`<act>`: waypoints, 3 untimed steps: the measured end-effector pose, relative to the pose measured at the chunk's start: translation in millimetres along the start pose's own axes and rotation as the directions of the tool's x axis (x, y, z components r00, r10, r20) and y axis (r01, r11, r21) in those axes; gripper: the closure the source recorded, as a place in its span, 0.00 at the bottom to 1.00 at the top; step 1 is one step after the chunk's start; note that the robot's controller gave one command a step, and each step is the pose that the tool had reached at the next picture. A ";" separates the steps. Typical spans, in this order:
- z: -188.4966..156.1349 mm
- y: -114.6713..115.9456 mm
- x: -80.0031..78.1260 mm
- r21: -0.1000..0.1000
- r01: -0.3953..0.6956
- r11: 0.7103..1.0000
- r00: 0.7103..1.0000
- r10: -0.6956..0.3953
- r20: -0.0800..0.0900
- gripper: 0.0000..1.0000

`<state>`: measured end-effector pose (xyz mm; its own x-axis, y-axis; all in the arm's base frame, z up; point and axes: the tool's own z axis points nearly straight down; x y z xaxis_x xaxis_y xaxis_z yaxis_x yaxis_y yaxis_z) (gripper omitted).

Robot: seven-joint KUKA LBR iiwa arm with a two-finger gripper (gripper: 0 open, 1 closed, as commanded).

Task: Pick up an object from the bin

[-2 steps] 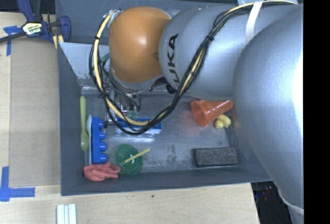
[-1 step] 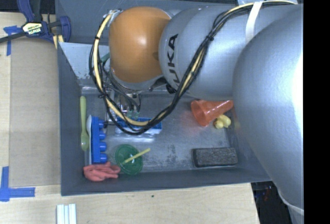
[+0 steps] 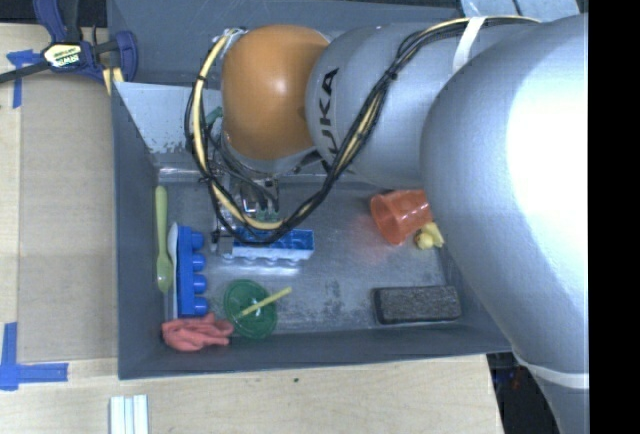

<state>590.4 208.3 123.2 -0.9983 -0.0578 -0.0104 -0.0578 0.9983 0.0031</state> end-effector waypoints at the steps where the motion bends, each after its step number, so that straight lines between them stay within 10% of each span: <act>1: 44.9 -39.0 11.4 -0.001 -0.059 0.998 0.998 0.059 0.000 0.00; 3: 6.5 -77.6 14.4 -0.003 0.068 0.998 0.998 -0.068 0.011 0.00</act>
Offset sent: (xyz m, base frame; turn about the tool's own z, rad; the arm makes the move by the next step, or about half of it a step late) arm 0.0045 -0.0104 0.1366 -0.1491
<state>580.5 130.0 116.2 -0.9918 -0.1257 -0.0218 -0.1258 0.9920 0.0056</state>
